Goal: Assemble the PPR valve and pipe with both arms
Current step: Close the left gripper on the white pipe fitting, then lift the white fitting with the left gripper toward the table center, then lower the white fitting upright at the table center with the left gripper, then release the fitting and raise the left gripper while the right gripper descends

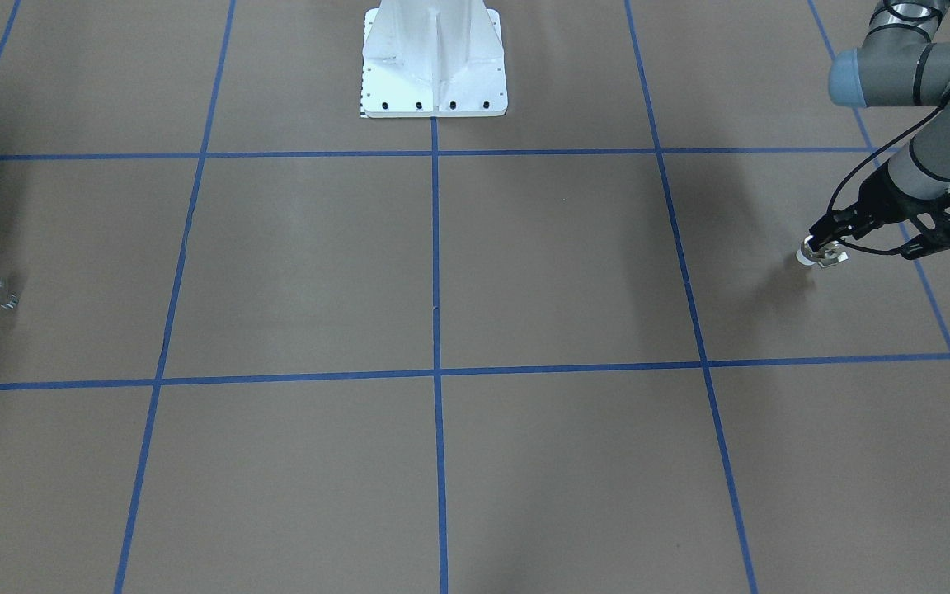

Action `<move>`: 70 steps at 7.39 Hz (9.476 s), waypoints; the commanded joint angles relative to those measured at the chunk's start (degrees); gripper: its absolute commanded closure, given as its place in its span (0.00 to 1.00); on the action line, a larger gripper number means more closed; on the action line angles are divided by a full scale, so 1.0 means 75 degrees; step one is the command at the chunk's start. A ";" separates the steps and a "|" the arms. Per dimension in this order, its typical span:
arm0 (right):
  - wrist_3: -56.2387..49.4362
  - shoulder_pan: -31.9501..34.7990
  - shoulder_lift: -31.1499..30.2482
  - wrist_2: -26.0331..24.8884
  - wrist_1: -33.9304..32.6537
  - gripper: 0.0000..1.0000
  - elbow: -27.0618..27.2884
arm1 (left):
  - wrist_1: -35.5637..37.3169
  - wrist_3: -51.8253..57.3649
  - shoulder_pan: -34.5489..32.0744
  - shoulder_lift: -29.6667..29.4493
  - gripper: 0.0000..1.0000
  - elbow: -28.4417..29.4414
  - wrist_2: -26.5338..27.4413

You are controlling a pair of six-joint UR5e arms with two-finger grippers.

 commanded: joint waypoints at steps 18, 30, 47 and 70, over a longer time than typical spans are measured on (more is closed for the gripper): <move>0.0350 -0.0047 0.0305 0.0042 0.0000 0.00 0.0020 | 0.4650 -0.1781 0.1107 -0.6999 1.00 0.2205 -0.0001; 0.0268 -0.0059 0.0341 -0.0134 0.0012 0.00 -0.0038 | 0.2452 -0.3230 0.2364 -0.9406 1.00 0.5669 0.0960; 0.0233 -0.0117 0.0423 -0.0239 0.0012 0.00 -0.0155 | 0.2052 -0.3687 0.2587 -0.9254 0.28 0.5729 0.0984; 0.0783 -0.2519 0.0271 -0.0509 0.0692 0.10 -0.0308 | 0.3435 -0.2327 0.1497 -0.7941 0.00 0.3034 0.0656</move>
